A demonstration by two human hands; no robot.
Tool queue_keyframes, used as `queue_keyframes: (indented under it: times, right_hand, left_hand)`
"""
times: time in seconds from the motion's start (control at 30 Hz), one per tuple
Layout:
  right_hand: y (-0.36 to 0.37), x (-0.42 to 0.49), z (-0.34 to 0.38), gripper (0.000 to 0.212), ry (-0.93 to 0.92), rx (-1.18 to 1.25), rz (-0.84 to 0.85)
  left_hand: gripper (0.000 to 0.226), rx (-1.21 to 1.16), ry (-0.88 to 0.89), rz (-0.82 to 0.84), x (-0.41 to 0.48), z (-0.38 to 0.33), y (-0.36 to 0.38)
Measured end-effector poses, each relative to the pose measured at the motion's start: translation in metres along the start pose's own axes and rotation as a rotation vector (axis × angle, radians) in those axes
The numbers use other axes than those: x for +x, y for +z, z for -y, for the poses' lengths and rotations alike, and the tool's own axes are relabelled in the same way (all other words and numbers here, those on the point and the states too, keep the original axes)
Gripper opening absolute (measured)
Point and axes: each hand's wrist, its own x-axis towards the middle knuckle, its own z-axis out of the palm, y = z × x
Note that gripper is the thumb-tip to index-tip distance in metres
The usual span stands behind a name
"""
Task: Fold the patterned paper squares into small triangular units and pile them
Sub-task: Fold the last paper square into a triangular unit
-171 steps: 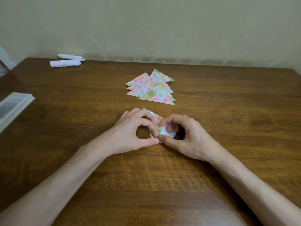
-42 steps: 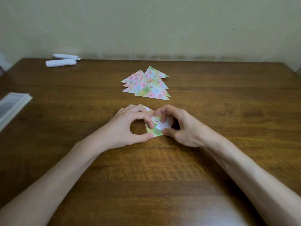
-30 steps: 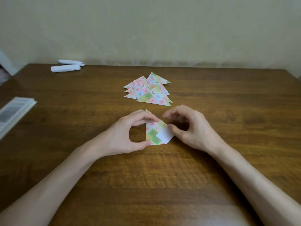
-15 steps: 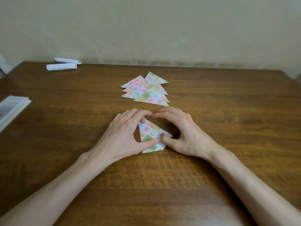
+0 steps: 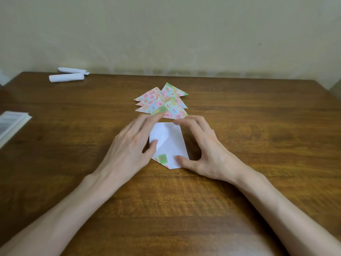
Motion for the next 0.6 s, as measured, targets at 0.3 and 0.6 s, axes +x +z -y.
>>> queue_keyframes:
  times: [0.3, 0.6]
  right_hand:
    - [0.001, -0.001, -0.001, 0.024, -0.162, -0.135, -0.001]
    - [-0.002, -0.003, -0.002, 0.033, -0.112, -0.129, 0.087]
  left_hand:
    - [0.031, -0.084, 0.236, 0.138, 0.002, 0.023, 0.0]
    - [0.043, -0.279, 0.054, 0.306, 0.002, 0.027, -0.016]
